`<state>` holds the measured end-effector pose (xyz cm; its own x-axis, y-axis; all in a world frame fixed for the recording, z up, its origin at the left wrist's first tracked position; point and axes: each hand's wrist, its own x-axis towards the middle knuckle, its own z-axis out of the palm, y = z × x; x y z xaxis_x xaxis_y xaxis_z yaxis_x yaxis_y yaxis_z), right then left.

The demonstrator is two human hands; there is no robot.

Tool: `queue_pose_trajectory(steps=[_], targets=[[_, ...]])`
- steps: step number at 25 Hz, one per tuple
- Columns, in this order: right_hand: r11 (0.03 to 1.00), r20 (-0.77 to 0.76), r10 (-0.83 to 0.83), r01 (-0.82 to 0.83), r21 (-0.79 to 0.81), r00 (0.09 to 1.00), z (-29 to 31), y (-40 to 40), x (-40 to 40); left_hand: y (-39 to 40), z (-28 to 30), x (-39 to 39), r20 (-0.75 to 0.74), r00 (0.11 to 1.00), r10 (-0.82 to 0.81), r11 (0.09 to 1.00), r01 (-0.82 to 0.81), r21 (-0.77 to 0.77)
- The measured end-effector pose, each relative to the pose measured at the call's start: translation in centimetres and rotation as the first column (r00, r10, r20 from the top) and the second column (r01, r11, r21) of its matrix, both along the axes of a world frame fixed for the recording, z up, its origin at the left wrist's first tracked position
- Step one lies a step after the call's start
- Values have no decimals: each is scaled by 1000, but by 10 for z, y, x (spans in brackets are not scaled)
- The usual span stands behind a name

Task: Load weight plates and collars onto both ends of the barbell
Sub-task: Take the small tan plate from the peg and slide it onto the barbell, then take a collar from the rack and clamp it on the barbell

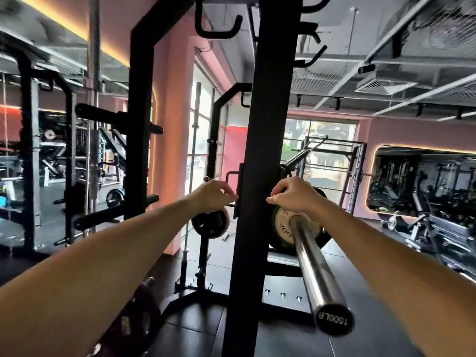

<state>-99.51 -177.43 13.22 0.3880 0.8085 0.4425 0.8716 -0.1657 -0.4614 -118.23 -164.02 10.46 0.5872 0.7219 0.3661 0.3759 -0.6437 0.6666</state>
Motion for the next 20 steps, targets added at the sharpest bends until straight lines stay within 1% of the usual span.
queue_pose_trajectory(steps=[1,3,6,11,15,20], targets=[[999,-19,29,-30,-12,999,-1,6,-25,2,-3,-29,-16,1000,19,1000,-19,14],[995,-44,85,-87,-46,995,-8,20,-80,7,-14,-88,-35,997,63,998,-63,-9],[983,-1,147,-146,-110,989,-26,48,-163,20,-32,-180,-45,991,126,991,-127,-34],[965,-21,233,-234,-120,972,-49,95,-262,44,-40,-301,-69,974,215,976,-216,-4],[960,4,259,-258,-107,966,-50,145,-307,78,-39,-353,-16,958,285,958,-285,-19],[964,-64,267,-267,5,962,-57,213,-325,136,-48,-376,70,953,294,954,-288,-77]])
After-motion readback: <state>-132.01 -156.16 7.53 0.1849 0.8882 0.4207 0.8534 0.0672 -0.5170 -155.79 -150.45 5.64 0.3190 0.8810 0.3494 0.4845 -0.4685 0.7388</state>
